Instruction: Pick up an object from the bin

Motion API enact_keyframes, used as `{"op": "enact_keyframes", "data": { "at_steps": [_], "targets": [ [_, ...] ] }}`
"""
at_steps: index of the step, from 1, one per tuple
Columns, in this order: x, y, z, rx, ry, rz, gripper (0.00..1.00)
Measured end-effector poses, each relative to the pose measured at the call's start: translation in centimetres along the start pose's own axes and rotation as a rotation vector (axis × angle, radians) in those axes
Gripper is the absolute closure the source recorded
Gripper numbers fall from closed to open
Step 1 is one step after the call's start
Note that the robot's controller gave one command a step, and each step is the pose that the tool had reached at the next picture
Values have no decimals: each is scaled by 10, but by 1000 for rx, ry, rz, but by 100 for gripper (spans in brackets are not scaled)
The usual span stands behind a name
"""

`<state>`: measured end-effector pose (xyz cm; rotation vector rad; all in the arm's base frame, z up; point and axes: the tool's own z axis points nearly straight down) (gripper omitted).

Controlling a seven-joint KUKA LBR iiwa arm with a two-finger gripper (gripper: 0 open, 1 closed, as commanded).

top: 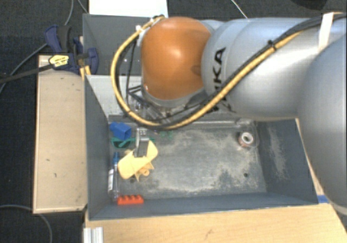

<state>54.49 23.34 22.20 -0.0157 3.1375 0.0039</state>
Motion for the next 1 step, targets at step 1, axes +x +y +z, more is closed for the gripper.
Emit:
{"op": "enact_keyframes", "data": {
  "at_steps": [1],
  "targets": [
    [-39,7,-4,-1,-4,-224,0]
  ]
}}
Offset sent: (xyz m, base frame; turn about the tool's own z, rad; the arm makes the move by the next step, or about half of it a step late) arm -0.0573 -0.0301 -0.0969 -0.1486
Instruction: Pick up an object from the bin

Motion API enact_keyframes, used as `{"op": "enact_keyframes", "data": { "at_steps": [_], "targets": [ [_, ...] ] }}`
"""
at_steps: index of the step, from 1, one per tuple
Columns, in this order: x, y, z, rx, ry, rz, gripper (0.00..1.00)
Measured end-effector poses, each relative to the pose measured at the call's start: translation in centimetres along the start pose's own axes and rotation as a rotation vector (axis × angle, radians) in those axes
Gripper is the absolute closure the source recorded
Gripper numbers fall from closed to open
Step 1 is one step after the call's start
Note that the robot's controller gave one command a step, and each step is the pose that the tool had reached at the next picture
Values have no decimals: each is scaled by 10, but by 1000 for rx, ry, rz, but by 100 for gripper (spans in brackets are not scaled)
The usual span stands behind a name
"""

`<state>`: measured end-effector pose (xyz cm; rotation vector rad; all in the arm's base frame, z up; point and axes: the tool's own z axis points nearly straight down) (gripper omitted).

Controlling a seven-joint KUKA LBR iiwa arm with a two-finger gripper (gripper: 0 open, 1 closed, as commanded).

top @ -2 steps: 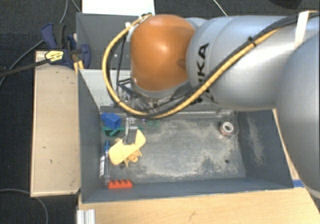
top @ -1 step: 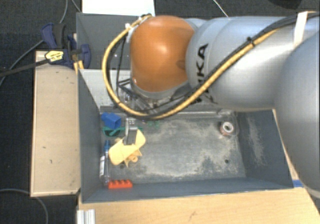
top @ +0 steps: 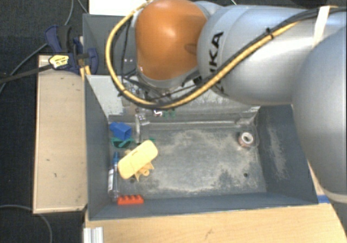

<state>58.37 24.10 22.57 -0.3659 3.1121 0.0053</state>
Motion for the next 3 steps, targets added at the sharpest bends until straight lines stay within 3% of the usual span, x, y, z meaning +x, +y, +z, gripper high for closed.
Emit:
{"op": "enact_keyframes", "data": {
  "at_steps": [1,2,3],
  "targets": [
    [106,-15,103,2,13,77,0],
    [53,13,98,-2,-6,182,0],
    [36,17,142,1,10,-25,0]
  ]
}}
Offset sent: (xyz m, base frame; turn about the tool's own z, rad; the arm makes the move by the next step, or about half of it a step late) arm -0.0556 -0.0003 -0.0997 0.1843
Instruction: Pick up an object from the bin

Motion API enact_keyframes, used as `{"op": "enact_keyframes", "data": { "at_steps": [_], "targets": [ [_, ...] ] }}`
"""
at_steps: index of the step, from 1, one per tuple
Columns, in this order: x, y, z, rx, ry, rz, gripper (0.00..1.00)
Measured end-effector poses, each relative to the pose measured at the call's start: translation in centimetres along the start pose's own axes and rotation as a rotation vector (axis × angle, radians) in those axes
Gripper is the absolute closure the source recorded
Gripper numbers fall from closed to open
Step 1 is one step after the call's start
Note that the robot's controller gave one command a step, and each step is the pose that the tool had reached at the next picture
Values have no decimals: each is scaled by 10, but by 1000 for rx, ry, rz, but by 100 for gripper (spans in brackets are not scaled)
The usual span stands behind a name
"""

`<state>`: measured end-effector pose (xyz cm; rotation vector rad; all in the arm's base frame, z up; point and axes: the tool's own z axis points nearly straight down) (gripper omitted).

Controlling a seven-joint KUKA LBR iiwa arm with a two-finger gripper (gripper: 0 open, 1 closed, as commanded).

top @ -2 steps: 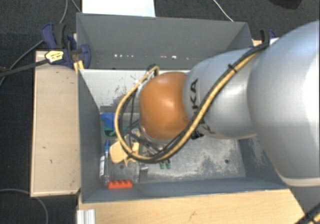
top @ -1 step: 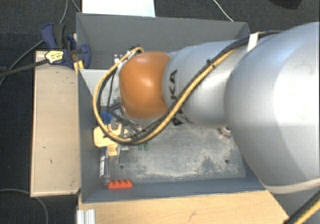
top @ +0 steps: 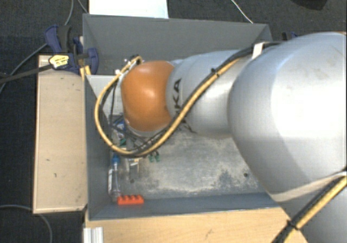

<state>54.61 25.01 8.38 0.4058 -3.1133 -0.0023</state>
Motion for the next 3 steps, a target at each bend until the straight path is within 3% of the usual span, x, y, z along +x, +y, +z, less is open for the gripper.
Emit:
{"op": "enact_keyframes", "data": {
  "at_steps": [1,2,3],
  "targets": [
    [-11,-2,11,-1,-18,-124,0],
    [41,-41,-102,-1,-4,-173,0],
    [46,-45,-116,0,-6,-182,0]
  ]
}}
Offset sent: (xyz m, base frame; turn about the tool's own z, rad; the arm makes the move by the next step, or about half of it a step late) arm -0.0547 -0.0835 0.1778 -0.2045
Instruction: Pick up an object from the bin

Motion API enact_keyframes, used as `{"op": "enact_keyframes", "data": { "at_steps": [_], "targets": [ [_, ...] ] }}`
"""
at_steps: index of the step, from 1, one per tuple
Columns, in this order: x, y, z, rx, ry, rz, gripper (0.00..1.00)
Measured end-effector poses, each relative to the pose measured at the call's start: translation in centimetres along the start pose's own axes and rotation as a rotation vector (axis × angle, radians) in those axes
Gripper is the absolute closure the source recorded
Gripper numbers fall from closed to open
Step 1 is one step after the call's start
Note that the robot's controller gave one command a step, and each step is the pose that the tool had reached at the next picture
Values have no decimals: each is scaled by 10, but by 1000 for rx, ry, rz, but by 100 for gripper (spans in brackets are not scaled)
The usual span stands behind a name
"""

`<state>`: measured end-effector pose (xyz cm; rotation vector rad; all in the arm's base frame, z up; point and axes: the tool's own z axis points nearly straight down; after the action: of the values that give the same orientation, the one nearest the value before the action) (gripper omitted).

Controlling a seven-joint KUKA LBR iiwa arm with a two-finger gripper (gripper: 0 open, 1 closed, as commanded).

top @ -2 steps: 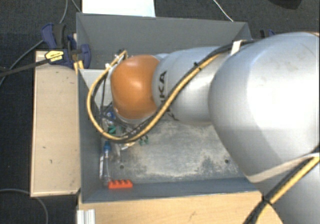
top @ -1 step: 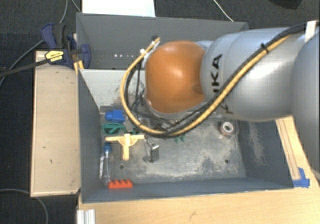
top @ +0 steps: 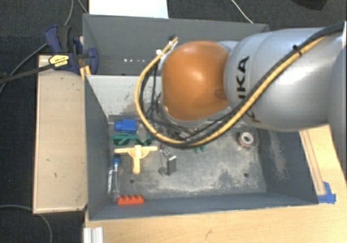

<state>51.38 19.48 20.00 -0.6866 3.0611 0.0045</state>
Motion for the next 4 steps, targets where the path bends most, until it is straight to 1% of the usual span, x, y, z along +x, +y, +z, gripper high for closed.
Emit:
{"op": "enact_keyframes", "data": {
  "at_steps": [1,2,3,4],
  "targets": [
    [1,-37,73,-2,5,-153,0],
    [-25,-14,75,1,-4,-264,0],
    [-35,2,116,-3,3,-430,0],
    [-70,-5,127,9,-9,-622,100]
  ]
}}
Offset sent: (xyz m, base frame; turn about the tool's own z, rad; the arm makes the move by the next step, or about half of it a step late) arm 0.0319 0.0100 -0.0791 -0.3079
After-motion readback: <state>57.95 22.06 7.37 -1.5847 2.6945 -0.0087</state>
